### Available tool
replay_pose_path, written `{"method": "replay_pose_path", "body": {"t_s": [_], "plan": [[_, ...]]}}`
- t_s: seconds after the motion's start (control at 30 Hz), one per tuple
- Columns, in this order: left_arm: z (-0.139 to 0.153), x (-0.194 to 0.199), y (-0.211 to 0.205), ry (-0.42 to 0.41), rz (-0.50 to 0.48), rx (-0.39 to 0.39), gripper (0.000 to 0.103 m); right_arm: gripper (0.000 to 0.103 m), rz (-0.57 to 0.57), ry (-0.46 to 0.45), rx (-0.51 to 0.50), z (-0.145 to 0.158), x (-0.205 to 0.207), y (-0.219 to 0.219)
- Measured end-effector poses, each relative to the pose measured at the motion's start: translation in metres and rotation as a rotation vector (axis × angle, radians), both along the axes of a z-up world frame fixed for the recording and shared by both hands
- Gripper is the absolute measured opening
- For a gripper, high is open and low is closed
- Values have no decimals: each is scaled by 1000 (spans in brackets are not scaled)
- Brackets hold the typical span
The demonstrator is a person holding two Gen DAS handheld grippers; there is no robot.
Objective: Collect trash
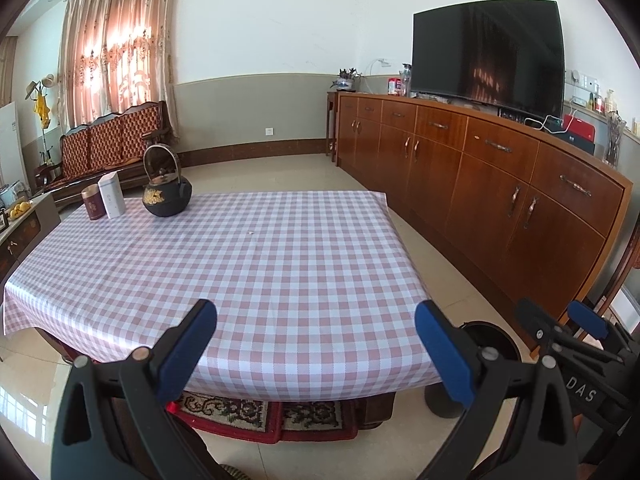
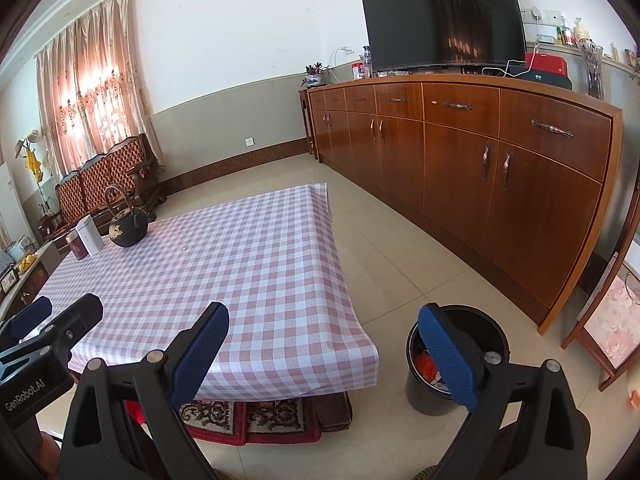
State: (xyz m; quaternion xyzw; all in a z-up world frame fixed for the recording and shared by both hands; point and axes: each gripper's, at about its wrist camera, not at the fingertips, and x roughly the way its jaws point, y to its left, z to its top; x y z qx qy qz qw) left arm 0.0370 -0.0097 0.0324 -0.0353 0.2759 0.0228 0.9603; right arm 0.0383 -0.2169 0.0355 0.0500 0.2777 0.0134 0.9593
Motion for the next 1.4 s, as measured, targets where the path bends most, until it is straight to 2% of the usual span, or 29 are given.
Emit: {"method": "replay_pose_path", "body": {"t_s": [1.0,1.27,1.4], "plan": [[-12,11,-13,41,-43,1,100,97,-3,18,6,-8,3,-3],[-11,9,-26,-7,-87,16,100,97,-24,20,22,-12,5,-10],[-11,12,-32,11,-76,39,100,97,-39,24,26,-13,5,-16]]}}
